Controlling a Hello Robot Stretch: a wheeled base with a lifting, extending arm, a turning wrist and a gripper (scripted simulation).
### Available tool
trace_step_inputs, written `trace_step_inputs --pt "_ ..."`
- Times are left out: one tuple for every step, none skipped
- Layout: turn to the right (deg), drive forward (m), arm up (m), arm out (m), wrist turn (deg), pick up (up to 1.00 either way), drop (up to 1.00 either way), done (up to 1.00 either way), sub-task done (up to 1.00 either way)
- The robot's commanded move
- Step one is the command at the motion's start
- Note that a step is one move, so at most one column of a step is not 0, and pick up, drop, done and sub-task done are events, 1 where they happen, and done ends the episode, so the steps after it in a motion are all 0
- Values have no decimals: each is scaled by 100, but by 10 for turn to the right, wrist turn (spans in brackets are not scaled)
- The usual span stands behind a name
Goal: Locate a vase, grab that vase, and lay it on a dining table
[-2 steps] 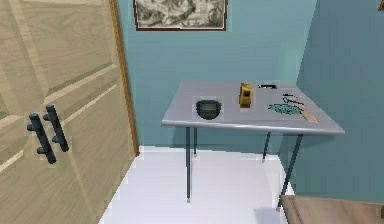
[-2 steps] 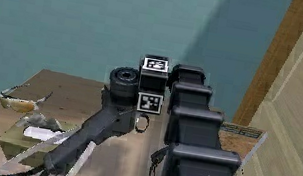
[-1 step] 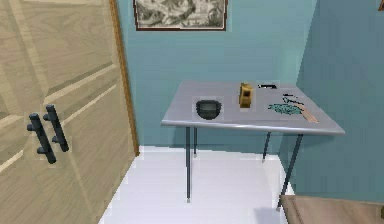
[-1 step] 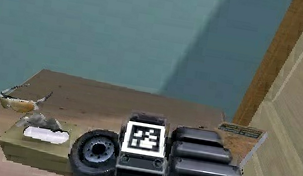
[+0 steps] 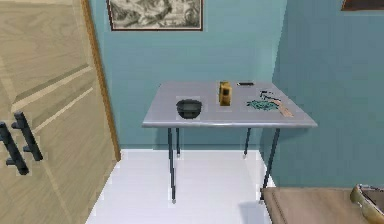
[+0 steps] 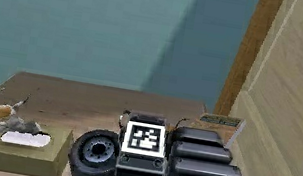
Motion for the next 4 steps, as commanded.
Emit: trace_step_inputs --pt "0 75 0 0 0 0 0 0 0" --pt "450 0 0 0 0 0 0 0 0" --pt "300 0 0 0 0 0 0 0 0" --pt "0 15 0 0 0 0 0 0 0"
